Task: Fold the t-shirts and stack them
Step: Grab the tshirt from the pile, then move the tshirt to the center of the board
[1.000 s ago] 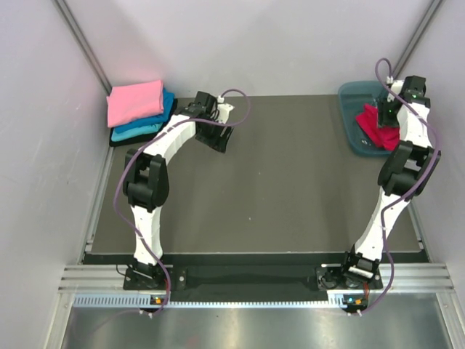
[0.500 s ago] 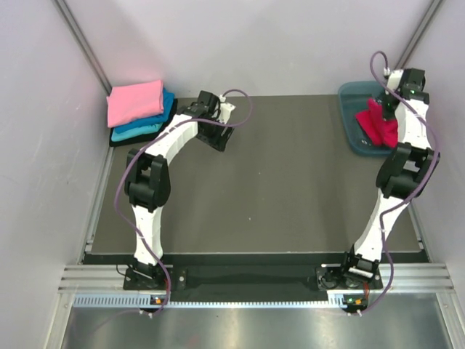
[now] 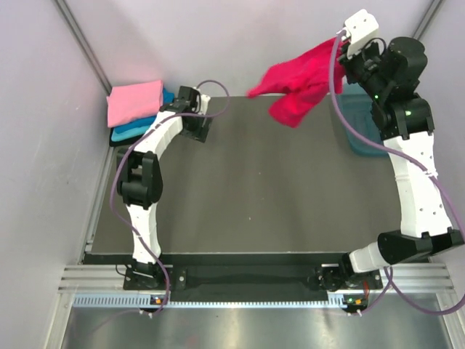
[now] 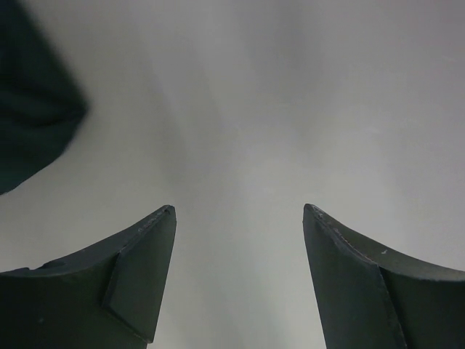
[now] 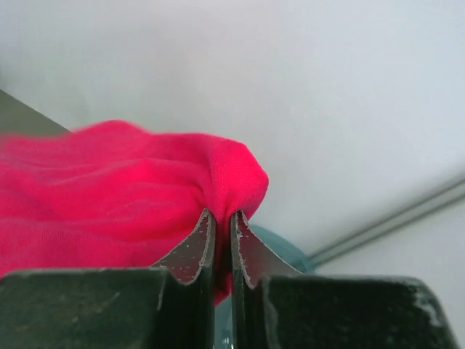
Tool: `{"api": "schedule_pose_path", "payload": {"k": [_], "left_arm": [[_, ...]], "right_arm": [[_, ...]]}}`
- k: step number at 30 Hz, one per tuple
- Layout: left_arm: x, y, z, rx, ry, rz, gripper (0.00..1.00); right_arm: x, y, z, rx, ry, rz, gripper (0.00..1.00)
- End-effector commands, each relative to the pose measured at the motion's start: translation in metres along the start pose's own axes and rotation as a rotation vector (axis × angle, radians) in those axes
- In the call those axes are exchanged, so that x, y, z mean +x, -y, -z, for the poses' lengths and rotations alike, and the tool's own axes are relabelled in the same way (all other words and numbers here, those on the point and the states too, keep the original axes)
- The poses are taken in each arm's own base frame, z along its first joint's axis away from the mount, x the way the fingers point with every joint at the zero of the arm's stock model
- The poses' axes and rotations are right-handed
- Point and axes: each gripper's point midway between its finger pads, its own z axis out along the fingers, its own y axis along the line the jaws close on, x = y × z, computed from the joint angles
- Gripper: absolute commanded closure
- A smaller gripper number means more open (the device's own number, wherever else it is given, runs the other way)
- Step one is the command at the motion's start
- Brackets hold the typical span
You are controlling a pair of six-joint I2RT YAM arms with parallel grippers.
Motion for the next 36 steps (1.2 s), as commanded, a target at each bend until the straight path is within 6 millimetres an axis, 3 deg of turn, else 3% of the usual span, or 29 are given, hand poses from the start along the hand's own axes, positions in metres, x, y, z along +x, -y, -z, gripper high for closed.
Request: {"api": "schedule_pose_path", "payload": {"k": [1, 2, 3, 4, 5, 8, 10, 14, 17, 19, 20, 26, 29, 36], "left_arm": [[-0.032, -0.037, 0.019, -0.073, 0.12, 0.104, 0.25], [-0.031, -0.042, 0.02, -0.085, 0.12, 0.114, 0.25], [-0.029, -0.05, 0.02, -0.103, 0.118, 0.129, 0.25], [-0.029, -0.053, 0.022, -0.11, 0.118, 0.134, 0.25], [-0.027, -0.057, 0.022, -0.119, 0.115, 0.144, 0.25], [-0.024, -0.061, 0.027, -0.134, 0.115, 0.147, 0.24], [-0.022, -0.064, 0.031, -0.144, 0.116, 0.147, 0.24], [-0.014, -0.061, 0.032, -0.133, 0.104, 0.146, 0.25], [-0.013, -0.057, 0.032, -0.114, 0.102, 0.143, 0.26], [-0.012, -0.05, 0.034, -0.072, 0.096, 0.127, 0.27], [-0.011, -0.048, 0.035, -0.06, 0.09, 0.122, 0.28], [0.009, -0.048, 0.038, -0.057, 0.056, 0.119, 0.29], [0.011, -0.052, 0.038, -0.068, 0.054, 0.124, 0.29], [0.012, -0.055, 0.042, -0.085, 0.052, 0.122, 0.29]], "right_arm": [[-0.011, -0.023, -0.017, -0.055, 0.042, 0.058, 1.0], [-0.003, -0.031, -0.02, -0.075, 0.02, 0.056, 0.96], [0.023, -0.045, -0.03, -0.107, -0.039, 0.046, 0.83], [0.041, -0.051, -0.035, -0.1, -0.092, 0.012, 0.57], [0.079, -0.066, -0.046, -0.11, -0.18, -0.018, 0.52], [0.143, -0.086, -0.056, -0.104, -0.352, -0.075, 0.42], [0.15, -0.108, -0.054, -0.201, -0.353, -0.091, 0.39], [0.164, -0.194, -0.019, -0.575, -0.349, 0.024, 0.44], [0.204, -0.284, 0.028, -0.902, -0.397, 0.121, 0.52], [0.226, -0.318, 0.051, -1.025, -0.417, 0.154, 0.59], [0.226, -0.333, 0.059, -1.068, -0.4, 0.183, 0.6], [0.241, -0.39, 0.077, -1.213, -0.368, 0.163, 0.66], [0.249, -0.405, 0.069, -1.227, -0.379, 0.166, 0.65], [0.265, -0.417, 0.032, -1.159, -0.358, 0.252, 0.6]]}}
